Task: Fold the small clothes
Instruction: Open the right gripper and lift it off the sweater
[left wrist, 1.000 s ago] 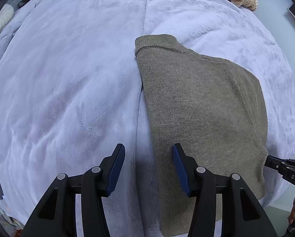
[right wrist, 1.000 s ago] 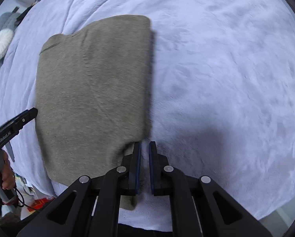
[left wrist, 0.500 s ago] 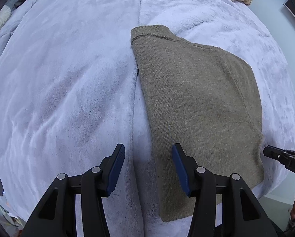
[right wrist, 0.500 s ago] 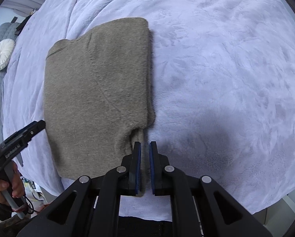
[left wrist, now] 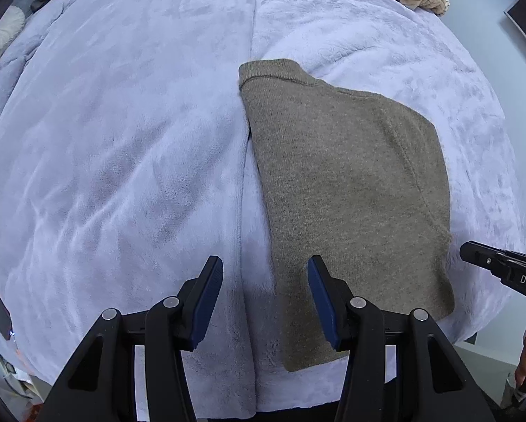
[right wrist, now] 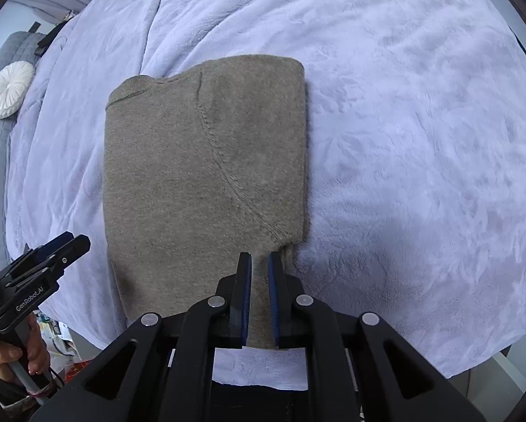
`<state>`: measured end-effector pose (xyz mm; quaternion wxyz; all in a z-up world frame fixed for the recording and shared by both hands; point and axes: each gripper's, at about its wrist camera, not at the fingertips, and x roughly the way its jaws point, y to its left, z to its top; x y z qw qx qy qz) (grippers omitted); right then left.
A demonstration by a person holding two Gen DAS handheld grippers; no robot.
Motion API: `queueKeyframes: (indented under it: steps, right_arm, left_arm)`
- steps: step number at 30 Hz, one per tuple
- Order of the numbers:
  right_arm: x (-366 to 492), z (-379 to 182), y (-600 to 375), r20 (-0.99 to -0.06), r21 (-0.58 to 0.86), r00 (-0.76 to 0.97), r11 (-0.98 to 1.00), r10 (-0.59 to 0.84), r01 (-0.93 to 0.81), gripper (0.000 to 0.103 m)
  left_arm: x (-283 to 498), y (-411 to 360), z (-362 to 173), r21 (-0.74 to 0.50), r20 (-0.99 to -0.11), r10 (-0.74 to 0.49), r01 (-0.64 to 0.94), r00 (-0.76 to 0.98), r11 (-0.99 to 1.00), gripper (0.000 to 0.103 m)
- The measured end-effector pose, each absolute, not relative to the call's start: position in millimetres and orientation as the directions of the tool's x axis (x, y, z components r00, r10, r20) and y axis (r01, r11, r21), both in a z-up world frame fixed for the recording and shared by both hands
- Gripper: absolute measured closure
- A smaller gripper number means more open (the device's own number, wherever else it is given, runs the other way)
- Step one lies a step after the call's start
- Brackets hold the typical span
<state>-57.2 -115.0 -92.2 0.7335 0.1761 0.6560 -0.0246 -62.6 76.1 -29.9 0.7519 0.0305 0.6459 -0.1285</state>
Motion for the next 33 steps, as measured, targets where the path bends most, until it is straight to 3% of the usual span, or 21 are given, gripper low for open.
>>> queueKeyframes:
  steps: [3, 5, 7, 8, 11, 16, 18, 19, 33]
  right_arm:
    - [-46, -88, -105, -0.976, 0.202, 0.136, 0.947, 0.172, 0.25, 0.091]
    - [-43, -84, -99, -0.979, 0.181, 0.138, 0.953, 0.151, 0.241, 0.076]
    - [-47, -76, -100, -0.98, 0.167, 0.145, 0.957, 0.136, 0.235, 0.04]
    - [-46, -74, -98, -0.981, 0.159, 0.15, 0.959, 0.126, 0.233, 0.036]
    - [-43, -69, -95, -0.982, 0.135, 0.16, 0.965, 0.1, 0.227, 0.031]
    - [-40, -63, -95, -0.984, 0.092, 0.17, 0.971, 0.054, 0.222, 0.018]
    - [-39, -62, -95, -0.984, 0.074, 0.176, 0.972, 0.035, 0.223, 0.006]
    - [-39, -61, -95, -0.983, 0.069, 0.181, 0.972, 0.028, 0.223, 0.0]
    - [-37, -61, -91, -0.984, 0.024, 0.176, 0.975, -0.016, 0.222, 0.0]
  left_arm:
    - [-61, 74, -20, -0.118, -0.976, -0.155, 0.227, 0.153, 0.967, 0.051]
    - [-61, 71, -16, -0.117, -0.974, -0.157, 0.23, 0.163, 0.966, 0.051]
    - [-61, 66, -13, -0.104, -0.974, -0.149, 0.244, 0.173, 0.964, 0.051]
    - [-62, 64, -13, -0.095, -0.974, -0.142, 0.249, 0.176, 0.964, 0.051]
    - [-64, 64, -12, -0.085, -0.973, -0.131, 0.237, 0.188, 0.968, 0.017]
    - [-63, 69, -12, -0.079, -0.974, -0.12, 0.21, 0.19, 0.975, 0.017]
    - [-63, 70, -13, -0.074, -0.976, -0.112, 0.201, 0.186, 0.977, 0.0]
    - [-63, 70, -12, -0.07, -0.975, -0.109, 0.196, 0.196, 0.978, 0.0]
    - [-62, 66, -9, -0.033, -0.976, -0.076, 0.203, 0.207, 0.979, 0.0]
